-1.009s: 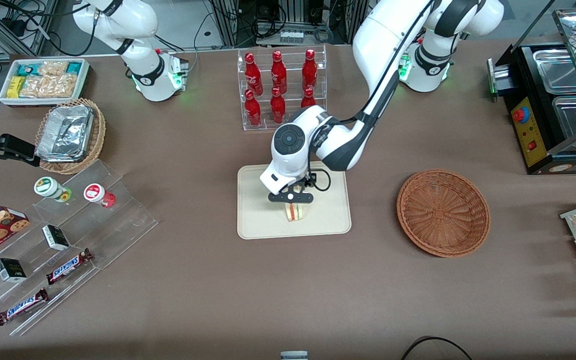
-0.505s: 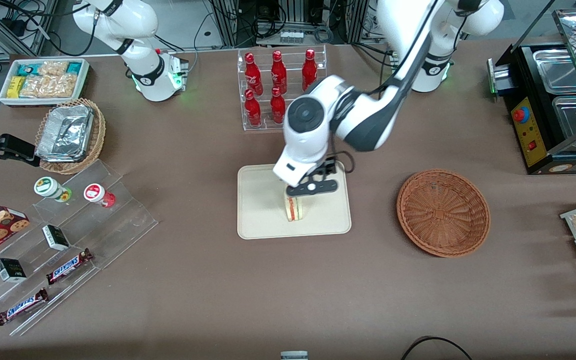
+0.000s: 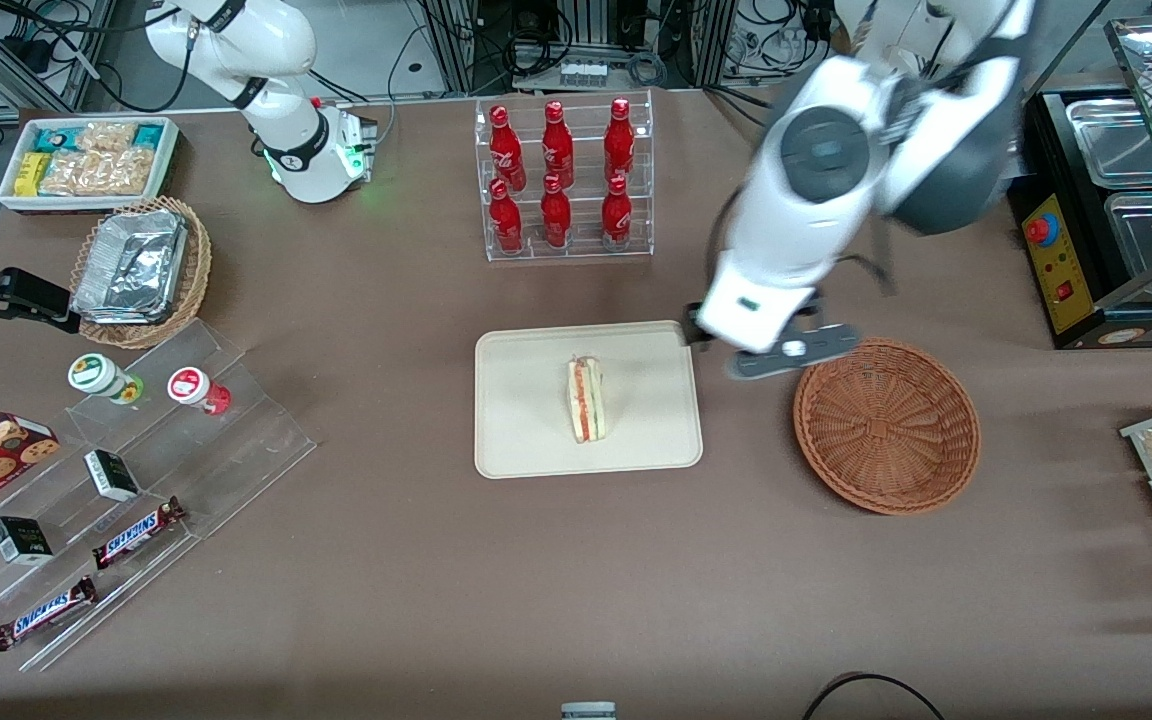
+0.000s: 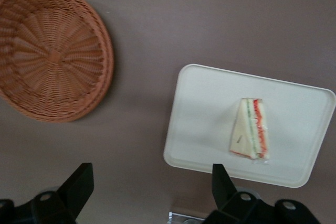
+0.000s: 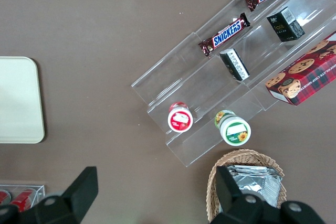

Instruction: Place sandwich from basket to tray

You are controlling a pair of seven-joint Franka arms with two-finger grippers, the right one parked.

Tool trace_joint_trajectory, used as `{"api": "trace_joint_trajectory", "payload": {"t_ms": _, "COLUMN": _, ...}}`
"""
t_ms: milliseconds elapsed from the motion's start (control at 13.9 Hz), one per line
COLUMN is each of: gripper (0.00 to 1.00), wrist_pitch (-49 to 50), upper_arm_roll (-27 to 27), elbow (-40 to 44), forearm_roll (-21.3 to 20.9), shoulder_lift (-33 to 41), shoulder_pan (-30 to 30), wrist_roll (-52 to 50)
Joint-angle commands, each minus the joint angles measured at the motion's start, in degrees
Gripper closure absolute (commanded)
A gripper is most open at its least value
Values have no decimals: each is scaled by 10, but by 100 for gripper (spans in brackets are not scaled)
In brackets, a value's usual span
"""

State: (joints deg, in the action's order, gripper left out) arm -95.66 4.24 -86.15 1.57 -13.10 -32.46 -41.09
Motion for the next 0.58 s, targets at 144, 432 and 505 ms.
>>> {"api": "trace_joint_trajectory", "payload": {"t_ms": 144, "gripper": 1, "wrist_pitch": 35, "upper_arm_roll": -6, "elbow": -31, "forearm_roll": -3, "shoulder_lift": 62, "shoulder_pan": 91, "wrist_roll": 102}}
{"api": "trace_joint_trajectory", "payload": {"t_ms": 432, "gripper": 1, "wrist_pitch": 64, "upper_arm_roll": -6, "elbow": -47, "forearm_roll": -3, "shoulder_lift": 101, "shoulder_pan": 157, "wrist_roll": 195}}
{"api": "trace_joint_trajectory", "payload": {"t_ms": 505, "gripper": 1, "wrist_pitch": 64, "upper_arm_roll": -6, "elbow": -55, "forearm_roll": -3, "shoulder_lift": 112, "shoulder_pan": 171, "wrist_roll": 214}}
